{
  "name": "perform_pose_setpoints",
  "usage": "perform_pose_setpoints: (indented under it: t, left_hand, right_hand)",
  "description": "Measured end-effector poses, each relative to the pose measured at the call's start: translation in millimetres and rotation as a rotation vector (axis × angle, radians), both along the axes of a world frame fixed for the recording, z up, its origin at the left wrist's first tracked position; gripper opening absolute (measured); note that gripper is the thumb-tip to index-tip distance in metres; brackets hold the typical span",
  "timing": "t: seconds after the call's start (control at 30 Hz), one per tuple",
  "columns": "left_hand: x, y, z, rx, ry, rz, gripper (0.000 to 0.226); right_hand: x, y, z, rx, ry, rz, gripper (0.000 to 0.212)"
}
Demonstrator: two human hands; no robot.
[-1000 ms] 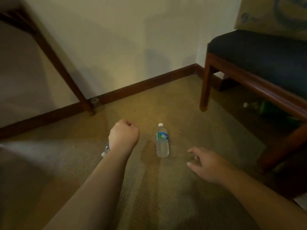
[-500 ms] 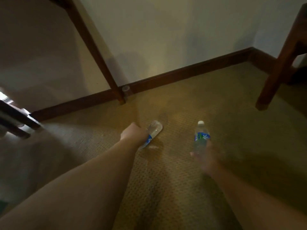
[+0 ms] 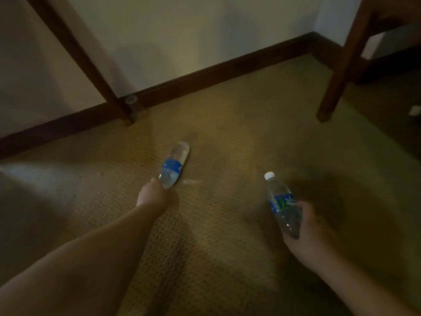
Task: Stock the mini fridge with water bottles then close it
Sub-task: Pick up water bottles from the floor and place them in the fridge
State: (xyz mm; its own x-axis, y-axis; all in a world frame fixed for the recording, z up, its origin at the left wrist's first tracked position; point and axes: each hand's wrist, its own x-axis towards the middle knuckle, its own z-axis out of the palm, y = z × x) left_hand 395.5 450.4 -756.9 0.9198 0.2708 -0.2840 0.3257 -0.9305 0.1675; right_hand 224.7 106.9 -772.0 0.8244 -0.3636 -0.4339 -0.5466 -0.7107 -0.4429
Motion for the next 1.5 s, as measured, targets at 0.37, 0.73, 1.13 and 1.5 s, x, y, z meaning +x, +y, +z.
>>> perform_pose_setpoints:
  t: [0.37, 0.73, 1.13, 1.5]
  left_hand:
    - [-51.3, -130.4, 24.6, -0.132, -0.596, -0.555, 0.022]
    - [-99.9, -220.6, 95.3, -0.329, -0.362, -0.981, 0.021]
    - [-129.5, -272.9, 237.2, -0.472, -0.213, -1.355, 0.015]
    - [-212.1, -355.4, 371.2, -0.661, -0.340, -1.736, 0.014]
  right_hand:
    - [-74.1, -98.3, 23.4, 0.089, 0.178, -0.316, 0.099]
    - [-33.0, -130.0, 16.9, -0.058, 0.004, -0.238, 0.038]
    - [-179.6, -127.8, 146.5, -0.015, -0.234, -0.342, 0.031]
    - [-320.1, -149.8, 310.4, -0.279, -0.625, -0.583, 0.024]
